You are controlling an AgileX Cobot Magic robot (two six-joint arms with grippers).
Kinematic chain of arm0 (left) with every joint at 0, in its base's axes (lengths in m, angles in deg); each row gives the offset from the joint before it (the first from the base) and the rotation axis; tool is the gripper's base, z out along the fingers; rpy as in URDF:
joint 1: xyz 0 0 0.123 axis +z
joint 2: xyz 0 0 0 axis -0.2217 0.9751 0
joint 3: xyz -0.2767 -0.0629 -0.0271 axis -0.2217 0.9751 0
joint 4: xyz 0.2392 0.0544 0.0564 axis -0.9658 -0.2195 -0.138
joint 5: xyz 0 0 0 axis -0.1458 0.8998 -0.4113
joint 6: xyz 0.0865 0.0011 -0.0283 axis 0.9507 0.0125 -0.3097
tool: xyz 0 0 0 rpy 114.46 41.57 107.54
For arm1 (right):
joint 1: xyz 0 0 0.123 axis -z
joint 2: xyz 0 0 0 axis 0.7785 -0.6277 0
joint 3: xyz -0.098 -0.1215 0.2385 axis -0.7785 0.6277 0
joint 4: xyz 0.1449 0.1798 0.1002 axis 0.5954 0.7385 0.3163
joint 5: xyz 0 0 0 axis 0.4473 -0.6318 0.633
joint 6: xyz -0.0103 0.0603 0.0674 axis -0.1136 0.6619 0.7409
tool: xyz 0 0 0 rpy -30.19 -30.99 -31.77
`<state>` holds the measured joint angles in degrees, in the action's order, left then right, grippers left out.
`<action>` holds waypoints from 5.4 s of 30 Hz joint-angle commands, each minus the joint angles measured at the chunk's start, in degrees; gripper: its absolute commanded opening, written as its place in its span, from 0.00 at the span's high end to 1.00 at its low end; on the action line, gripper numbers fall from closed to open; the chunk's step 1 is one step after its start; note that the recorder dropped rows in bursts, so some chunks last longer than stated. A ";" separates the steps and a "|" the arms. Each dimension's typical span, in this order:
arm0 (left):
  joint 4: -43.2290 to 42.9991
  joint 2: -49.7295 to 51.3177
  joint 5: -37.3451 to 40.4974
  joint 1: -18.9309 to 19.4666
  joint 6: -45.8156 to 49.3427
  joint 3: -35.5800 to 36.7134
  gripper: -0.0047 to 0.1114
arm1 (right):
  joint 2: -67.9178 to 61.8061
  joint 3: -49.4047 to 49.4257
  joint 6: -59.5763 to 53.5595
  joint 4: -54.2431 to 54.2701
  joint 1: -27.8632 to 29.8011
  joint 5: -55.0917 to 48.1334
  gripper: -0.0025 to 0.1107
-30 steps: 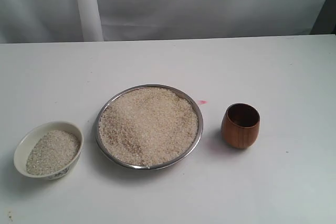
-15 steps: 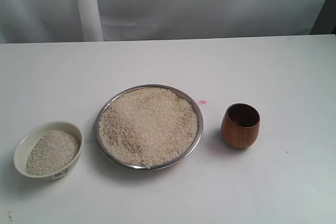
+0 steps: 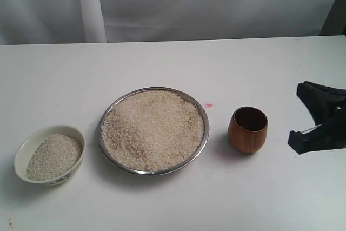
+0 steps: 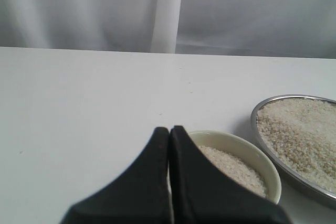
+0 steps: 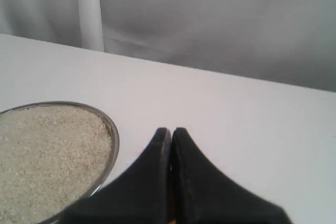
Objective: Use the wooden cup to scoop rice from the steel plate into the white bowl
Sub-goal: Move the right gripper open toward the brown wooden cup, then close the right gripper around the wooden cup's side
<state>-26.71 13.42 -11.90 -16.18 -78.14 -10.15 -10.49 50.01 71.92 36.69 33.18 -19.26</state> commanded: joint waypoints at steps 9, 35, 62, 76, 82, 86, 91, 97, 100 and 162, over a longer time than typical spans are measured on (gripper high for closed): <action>0.28 -0.17 -0.32 -0.24 -0.29 -0.16 0.96 | -20.21 2.74 -0.61 -11.84 0.11 11.43 0.98; 0.28 -0.17 -0.32 -0.24 -0.19 -0.16 0.96 | -36.88 5.36 -6.91 -6.80 0.11 19.12 0.70; 0.28 -0.17 -0.32 -0.24 -0.20 -0.16 0.96 | -36.88 4.20 -0.21 -6.20 0.11 33.22 0.06; 0.28 -0.17 -0.32 -0.24 -0.24 -0.16 0.96 | -36.88 -0.15 -0.03 -5.77 0.11 31.63 0.06; 0.28 -0.17 -0.32 -0.24 -0.24 -0.16 0.96 | -42.69 -2.90 -0.68 -6.90 -0.36 33.38 0.06; 0.28 -0.17 -0.32 -0.24 -0.24 -0.16 0.96 | -47.79 -4.60 -0.78 -6.90 -0.36 37.66 0.06; 0.28 -0.17 -0.32 -0.24 -0.24 -0.16 0.96 | -52.08 -7.35 -1.66 -6.48 -0.36 38.56 0.06; 0.28 -0.17 -0.32 -0.24 -0.24 -0.16 0.96 | -55.57 -9.74 -1.94 -6.08 -0.36 39.44 0.06; 0.28 -0.17 -0.32 -0.24 -0.24 -0.16 0.96 | -57.54 -11.02 -1.94 -5.99 -0.36 39.77 0.06; 0.28 -0.17 -0.32 -0.24 -0.30 -0.16 0.96 | -63.24 -14.30 -2.34 -4.86 -0.36 40.19 0.73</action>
<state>-26.71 13.42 -11.90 -16.18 -78.14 -10.15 -74.26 35.77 70.02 32.42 33.18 20.27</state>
